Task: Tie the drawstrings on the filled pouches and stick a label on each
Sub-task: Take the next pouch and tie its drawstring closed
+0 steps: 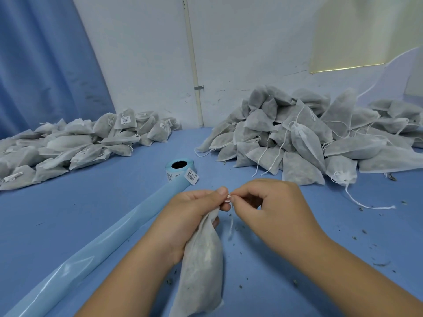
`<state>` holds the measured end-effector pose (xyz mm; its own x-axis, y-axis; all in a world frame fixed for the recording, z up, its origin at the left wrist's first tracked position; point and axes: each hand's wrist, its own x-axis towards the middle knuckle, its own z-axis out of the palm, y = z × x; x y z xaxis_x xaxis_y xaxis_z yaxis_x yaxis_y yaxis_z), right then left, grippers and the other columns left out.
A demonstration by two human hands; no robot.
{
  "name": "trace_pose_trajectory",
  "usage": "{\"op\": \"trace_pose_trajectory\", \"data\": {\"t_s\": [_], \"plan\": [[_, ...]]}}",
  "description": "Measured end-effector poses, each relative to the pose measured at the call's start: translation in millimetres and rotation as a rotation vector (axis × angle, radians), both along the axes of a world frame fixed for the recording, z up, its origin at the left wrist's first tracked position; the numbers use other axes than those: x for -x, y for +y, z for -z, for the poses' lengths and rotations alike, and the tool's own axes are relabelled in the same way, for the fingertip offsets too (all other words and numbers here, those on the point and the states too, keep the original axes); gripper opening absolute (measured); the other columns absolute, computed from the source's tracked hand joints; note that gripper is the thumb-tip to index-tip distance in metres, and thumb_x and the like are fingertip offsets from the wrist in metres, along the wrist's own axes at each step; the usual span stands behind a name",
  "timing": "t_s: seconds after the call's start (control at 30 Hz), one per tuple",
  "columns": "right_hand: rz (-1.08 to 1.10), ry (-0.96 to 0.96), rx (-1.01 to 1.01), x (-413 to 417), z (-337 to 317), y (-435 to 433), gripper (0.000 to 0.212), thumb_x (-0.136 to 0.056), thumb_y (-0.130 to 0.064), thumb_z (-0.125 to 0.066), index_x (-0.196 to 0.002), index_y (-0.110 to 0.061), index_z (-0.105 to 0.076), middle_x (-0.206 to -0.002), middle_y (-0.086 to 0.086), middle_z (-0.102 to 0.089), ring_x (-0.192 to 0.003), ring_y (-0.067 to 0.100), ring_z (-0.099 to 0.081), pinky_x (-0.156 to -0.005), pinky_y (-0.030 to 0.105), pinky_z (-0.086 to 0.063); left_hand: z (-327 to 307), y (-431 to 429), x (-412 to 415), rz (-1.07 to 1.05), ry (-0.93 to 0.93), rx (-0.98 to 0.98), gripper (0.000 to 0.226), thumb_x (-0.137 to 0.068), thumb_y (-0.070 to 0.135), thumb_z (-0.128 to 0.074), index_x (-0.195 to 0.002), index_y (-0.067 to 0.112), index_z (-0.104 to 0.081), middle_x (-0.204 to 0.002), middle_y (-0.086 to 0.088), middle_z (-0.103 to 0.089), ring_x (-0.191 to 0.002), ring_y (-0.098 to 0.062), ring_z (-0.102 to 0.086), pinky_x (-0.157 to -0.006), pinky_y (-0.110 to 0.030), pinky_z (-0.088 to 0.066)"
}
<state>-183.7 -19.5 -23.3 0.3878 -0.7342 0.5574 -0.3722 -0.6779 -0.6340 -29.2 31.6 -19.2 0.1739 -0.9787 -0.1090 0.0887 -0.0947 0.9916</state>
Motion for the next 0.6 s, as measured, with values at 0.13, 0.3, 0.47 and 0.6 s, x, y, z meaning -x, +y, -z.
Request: {"op": "trace_pose_trajectory", "data": {"t_s": [0.13, 0.3, 0.47, 0.6], "plan": [[-0.006, -0.106, -0.198, 2, -4, -3, 0.014, -0.075, -0.021, -0.065, -0.061, -0.023, -0.068, -0.055, -0.011, -0.061, -0.048, 0.002, -0.05, -0.047, 0.013, -0.038, -3, 2, -5, 0.065, -0.073, 0.007, 0.029, -0.055, 0.035, -0.087, -0.073, 0.015, -0.078, -0.07, -0.002, -0.066, -0.047, -0.011, -0.048, -0.048, -0.021, -0.043], [-0.312, -0.574, -0.676, 14, -19, -14, 0.015, -0.07, -0.014, -0.072, -0.057, -0.016, -0.066, -0.05, 0.0, -0.044, -0.046, 0.014, -0.04, -0.046, 0.023, -0.032, -6, 0, -15, 0.015, -0.025, 0.014, 0.019, -0.056, 0.031, -0.082, -0.064, 0.015, -0.074, -0.06, 0.001, -0.059, -0.045, -0.011, -0.04, -0.045, -0.021, -0.04], [-0.673, -0.746, -0.951, 8, -17, -9, 0.014, -0.073, -0.014, -0.062, -0.059, -0.013, -0.063, -0.052, -0.003, -0.03, -0.041, 0.009, -0.03, -0.041, 0.021, -0.026, -5, 1, -12, 0.063, -0.065, 0.015, 0.013, -0.064, 0.027, -0.081, -0.065, 0.017, -0.073, -0.061, 0.002, -0.059, -0.045, -0.01, -0.04, -0.045, -0.02, -0.039], [-0.774, -0.521, -1.133, 15, -22, -12, 0.007, -0.068, -0.012, -0.059, -0.061, -0.013, -0.057, -0.056, -0.003, -0.024, -0.043, 0.011, -0.028, -0.042, 0.023, -0.027, -7, 2, -13, -0.015, -0.109, 0.028, 0.022, -0.056, 0.032, -0.085, -0.064, 0.017, -0.072, -0.059, 0.0, -0.054, -0.046, -0.011, -0.038, -0.047, -0.023, -0.038]]}}
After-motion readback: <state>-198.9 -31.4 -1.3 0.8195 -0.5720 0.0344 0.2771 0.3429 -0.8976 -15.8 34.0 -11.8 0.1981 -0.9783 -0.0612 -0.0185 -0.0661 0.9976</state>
